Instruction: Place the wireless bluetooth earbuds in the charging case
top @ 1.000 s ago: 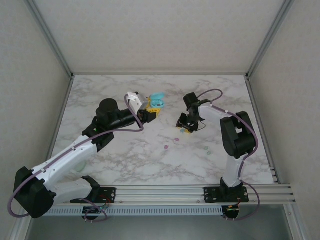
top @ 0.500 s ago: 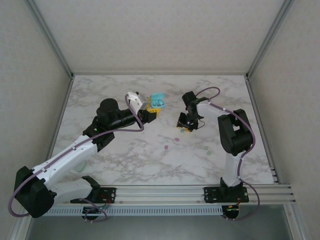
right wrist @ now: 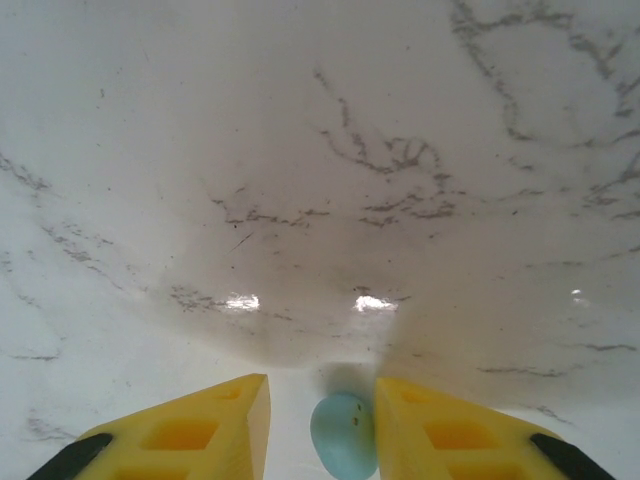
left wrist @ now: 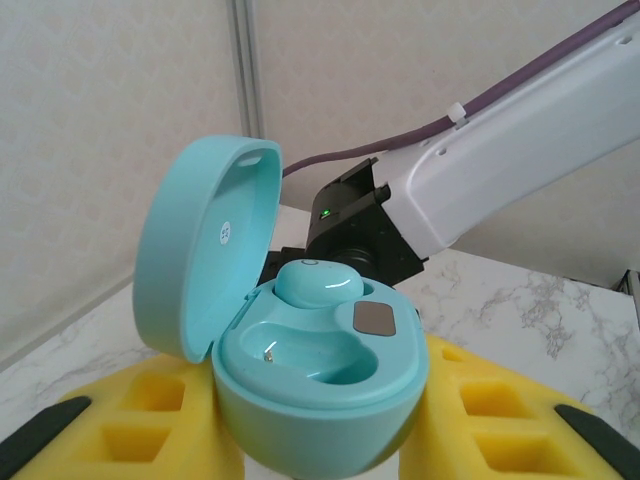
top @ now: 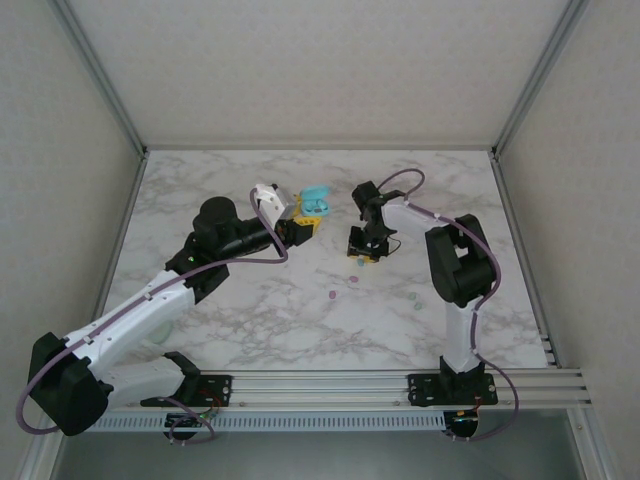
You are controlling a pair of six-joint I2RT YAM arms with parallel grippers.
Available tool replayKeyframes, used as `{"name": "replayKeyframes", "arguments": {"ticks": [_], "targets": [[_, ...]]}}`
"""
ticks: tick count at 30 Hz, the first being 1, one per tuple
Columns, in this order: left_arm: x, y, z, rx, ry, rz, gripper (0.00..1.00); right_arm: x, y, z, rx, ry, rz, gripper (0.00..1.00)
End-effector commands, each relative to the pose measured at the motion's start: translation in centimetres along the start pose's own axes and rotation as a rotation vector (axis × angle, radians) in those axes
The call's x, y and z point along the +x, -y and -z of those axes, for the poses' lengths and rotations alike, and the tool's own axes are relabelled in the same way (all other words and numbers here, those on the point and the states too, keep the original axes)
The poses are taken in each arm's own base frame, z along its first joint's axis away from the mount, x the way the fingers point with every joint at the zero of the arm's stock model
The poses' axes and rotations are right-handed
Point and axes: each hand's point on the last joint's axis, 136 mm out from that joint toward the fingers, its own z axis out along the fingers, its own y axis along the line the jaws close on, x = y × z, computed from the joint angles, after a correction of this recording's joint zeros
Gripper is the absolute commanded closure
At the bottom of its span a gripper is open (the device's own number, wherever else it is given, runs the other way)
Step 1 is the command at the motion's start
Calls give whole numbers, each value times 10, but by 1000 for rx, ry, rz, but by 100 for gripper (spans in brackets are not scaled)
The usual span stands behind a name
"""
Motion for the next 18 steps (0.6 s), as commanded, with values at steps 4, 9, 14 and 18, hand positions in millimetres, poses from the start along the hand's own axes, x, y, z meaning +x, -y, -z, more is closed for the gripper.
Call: {"name": "replayKeyframes", "arguments": {"ticks": [4,9,14,18], "targets": [[-15,4,4,7,38,-30,85,3,13,1,132,-27,107,67],[-15,4,5,6,40,-29,85,6,13,0,161,-53,170,69],[-16,4,5,5,43,-28,85,8,17,-5,180,-69,183,71],[-16,3,4,4,41,-26,85,7,14,-6,178,-71,191,71]]}}
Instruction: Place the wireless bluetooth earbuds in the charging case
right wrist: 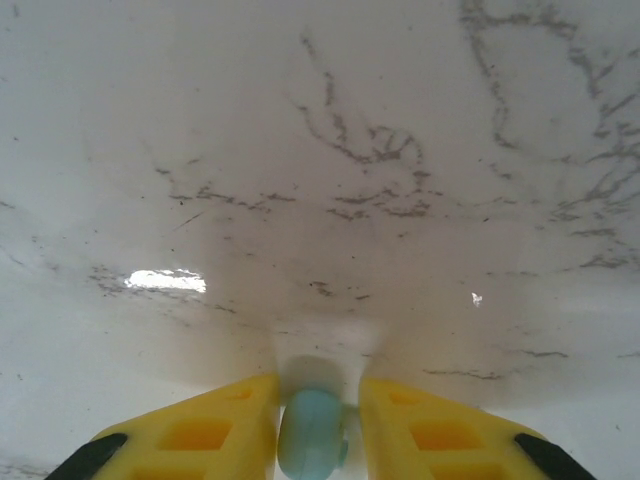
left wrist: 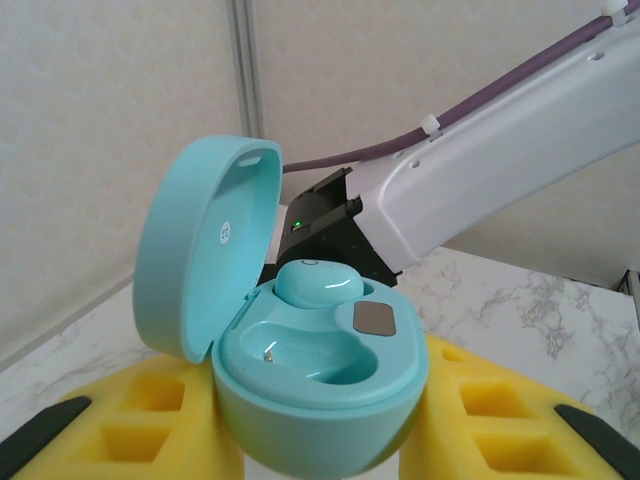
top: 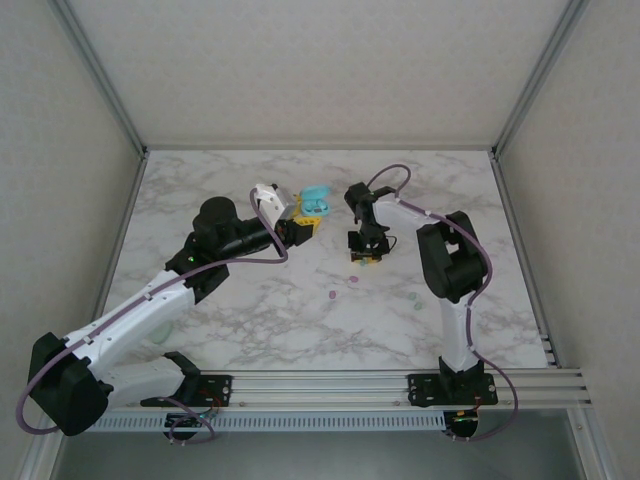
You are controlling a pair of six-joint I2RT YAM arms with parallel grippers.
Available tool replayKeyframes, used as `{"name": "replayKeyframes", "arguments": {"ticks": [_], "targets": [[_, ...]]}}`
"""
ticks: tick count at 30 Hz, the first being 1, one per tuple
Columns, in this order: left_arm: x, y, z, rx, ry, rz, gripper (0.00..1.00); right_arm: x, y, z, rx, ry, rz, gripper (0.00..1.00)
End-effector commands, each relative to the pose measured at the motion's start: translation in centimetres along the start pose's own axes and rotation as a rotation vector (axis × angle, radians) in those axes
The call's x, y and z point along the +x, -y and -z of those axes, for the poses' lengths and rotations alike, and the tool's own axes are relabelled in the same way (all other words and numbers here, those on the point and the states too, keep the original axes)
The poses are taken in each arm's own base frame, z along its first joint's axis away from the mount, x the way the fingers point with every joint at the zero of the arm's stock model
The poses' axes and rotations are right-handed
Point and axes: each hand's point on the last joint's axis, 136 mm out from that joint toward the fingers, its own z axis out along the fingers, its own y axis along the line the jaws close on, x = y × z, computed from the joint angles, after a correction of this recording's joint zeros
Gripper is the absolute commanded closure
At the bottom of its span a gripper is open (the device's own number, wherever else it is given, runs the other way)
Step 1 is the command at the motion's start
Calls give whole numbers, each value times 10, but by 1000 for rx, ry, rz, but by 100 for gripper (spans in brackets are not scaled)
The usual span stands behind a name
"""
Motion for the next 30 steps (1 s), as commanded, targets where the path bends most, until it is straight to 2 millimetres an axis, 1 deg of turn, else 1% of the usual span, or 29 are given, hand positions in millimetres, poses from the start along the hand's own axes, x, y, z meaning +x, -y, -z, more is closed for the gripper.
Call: {"name": "replayKeyframes", "arguments": {"ticks": [1,8,10,11,14,15,18,20,23,27,30], "targets": [[-17,4,4,8,43,-26,85,4,1,-4,38,-28,35,72],[-16,4,2,13,40,-25,85,3,2,-7,64,-38,49,74],[-16,4,2,13,40,-24,85,3,2,-6,66,-37,56,76],[-16,4,2,13,40,-25,85,3,1,-5,61,-35,57,79],[-16,4,2,11,40,-25,85,1,-3,6,35,-12,58,83],[-16,4,2,12,41,-25,85,0,-4,14,27,7,56,84],[-15,2,1,6,38,-24,85,-1,-12,40,-29,61,52,84],[-14,2,1,2,36,-25,85,-1,-20,63,-99,108,47,84],[-14,0,1,-6,34,-29,85,4,-32,103,-223,180,30,84],[-13,-2,2,-18,34,-32,85,11,-43,166,-435,299,4,84],[-11,-4,2,-22,30,-30,85,20,-53,216,-587,397,21,84]]}}
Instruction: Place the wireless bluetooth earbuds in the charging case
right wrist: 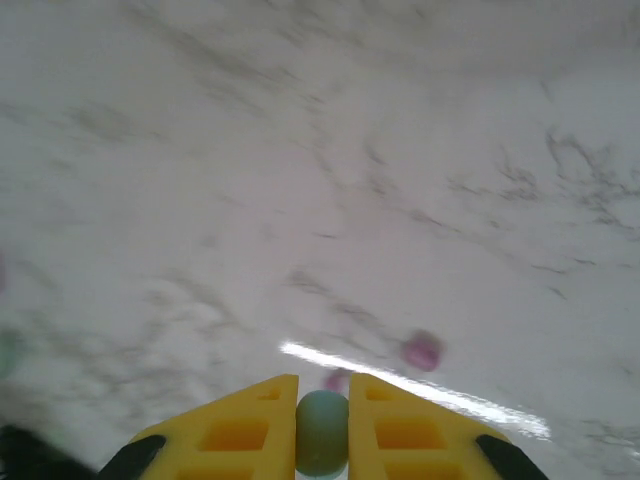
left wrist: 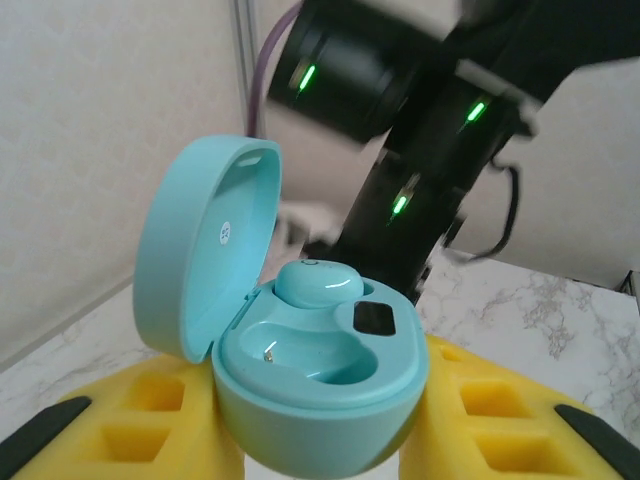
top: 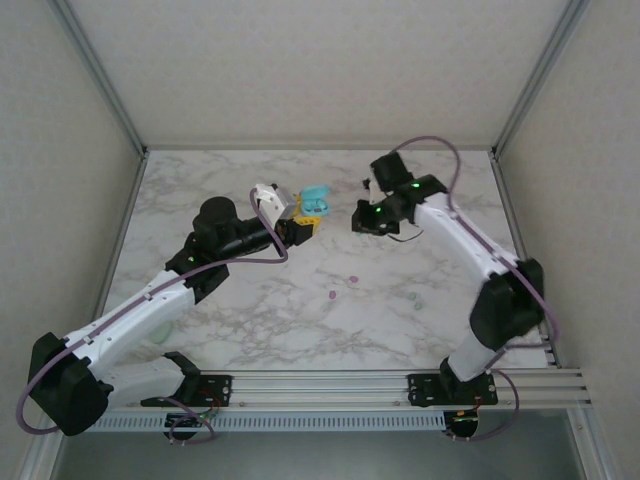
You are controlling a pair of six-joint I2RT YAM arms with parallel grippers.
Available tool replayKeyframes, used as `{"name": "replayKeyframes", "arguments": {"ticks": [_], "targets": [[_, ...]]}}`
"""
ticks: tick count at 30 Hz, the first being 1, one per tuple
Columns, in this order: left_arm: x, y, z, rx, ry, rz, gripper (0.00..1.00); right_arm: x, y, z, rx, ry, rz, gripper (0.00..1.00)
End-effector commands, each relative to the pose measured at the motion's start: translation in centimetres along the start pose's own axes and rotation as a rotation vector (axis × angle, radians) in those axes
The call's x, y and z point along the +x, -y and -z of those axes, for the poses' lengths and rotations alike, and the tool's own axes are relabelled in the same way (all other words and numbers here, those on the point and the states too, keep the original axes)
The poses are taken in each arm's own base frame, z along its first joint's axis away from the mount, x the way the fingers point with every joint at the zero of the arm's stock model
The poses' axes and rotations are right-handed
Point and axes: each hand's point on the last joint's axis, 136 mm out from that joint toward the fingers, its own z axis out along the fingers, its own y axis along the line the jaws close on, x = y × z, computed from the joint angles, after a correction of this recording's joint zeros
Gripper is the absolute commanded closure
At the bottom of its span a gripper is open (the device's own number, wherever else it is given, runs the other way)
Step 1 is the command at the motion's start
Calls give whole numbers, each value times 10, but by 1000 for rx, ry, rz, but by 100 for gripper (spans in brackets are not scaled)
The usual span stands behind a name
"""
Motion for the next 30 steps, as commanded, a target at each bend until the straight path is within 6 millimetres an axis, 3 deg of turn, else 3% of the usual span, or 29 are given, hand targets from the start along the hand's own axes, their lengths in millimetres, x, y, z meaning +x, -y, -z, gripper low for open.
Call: {"name": "replayKeyframes", "arguments": {"ticks": [1,7,13,23,30], "targets": [[-11,-3,1,-16,31,-30,85,-3,-37,37,-206,61,-18,84],[-10,-2,-5,5,30,-32,85,-7,-100,102,-510,155,39,84],[-10,-2,-12,19,27,-37,86,-6,-142,136,-676,204,112,83],[-11,-1,-16,28,30,-37,86,-1,-164,131,-706,186,145,82],[-12,0,-18,33,34,-32,85,-2,-164,117,-676,178,132,82]]}}
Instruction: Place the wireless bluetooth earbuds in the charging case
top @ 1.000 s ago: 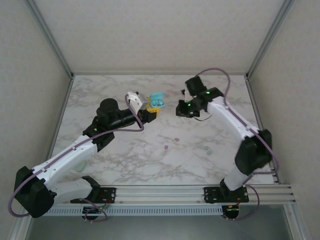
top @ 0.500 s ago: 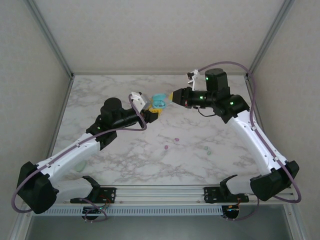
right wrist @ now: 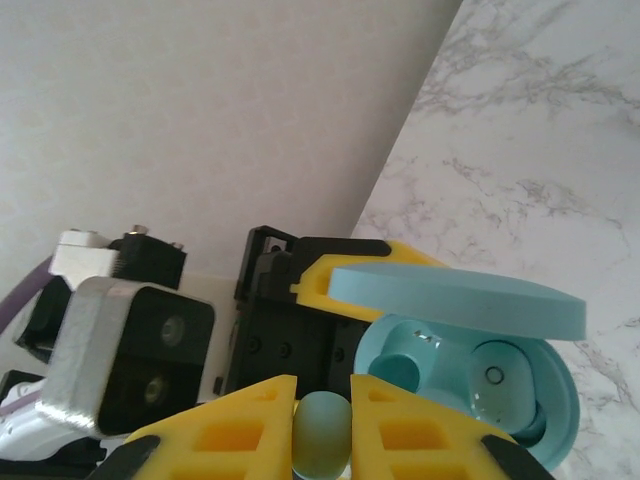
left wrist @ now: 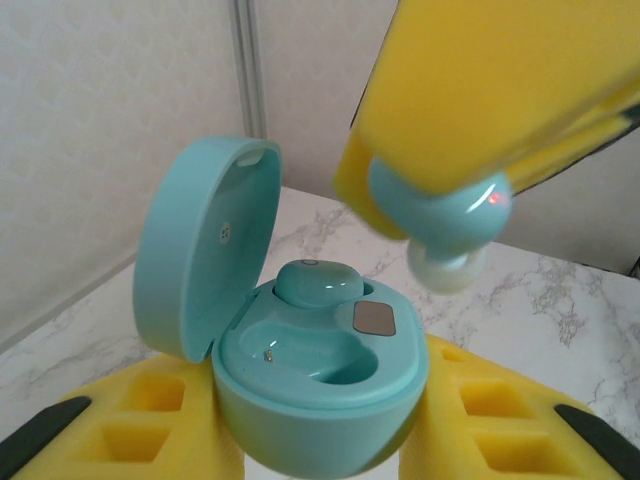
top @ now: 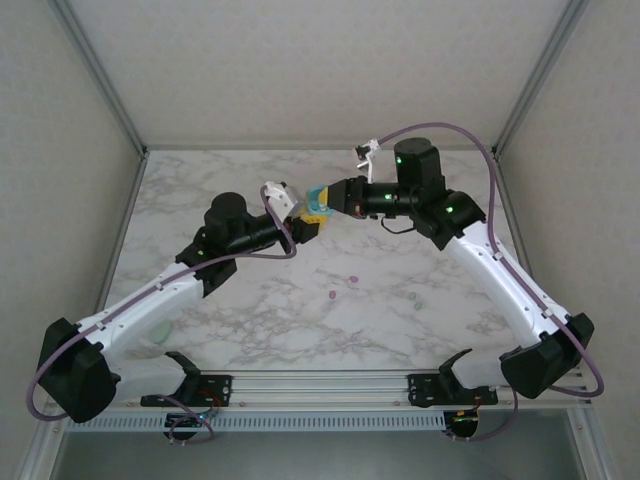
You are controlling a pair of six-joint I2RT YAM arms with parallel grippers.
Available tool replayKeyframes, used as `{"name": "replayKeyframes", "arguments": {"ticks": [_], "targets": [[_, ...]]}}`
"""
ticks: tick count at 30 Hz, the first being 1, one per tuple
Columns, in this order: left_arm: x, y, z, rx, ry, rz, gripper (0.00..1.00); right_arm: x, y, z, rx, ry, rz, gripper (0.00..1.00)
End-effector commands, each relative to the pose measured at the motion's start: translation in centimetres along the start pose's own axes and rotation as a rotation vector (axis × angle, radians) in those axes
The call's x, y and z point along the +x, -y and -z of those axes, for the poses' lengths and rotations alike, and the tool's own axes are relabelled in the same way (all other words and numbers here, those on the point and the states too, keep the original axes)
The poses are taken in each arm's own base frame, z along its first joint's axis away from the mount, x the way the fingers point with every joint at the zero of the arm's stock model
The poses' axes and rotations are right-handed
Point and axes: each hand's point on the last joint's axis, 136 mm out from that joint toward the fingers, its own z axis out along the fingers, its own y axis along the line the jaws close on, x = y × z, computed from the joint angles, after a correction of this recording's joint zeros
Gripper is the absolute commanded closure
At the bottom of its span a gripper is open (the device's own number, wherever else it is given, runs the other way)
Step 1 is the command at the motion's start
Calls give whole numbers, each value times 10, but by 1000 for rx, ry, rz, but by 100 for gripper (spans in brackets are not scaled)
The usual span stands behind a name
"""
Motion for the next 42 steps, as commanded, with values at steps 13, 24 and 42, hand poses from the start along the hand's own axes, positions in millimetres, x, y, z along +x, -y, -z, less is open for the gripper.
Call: {"name": "replayKeyframes", "arguments": {"ticks": [13,24,42], "targets": [[-28,6,-1,29,72,-35,85,-10,-4,-13,-22,24,-5,82],[-30,5,-2,29,84,-30,85,-8,0,-19,5,11,-8,81],[-34,6,-2,31,100,-28,85,-4,16,-17,135,5,14,75]]}}
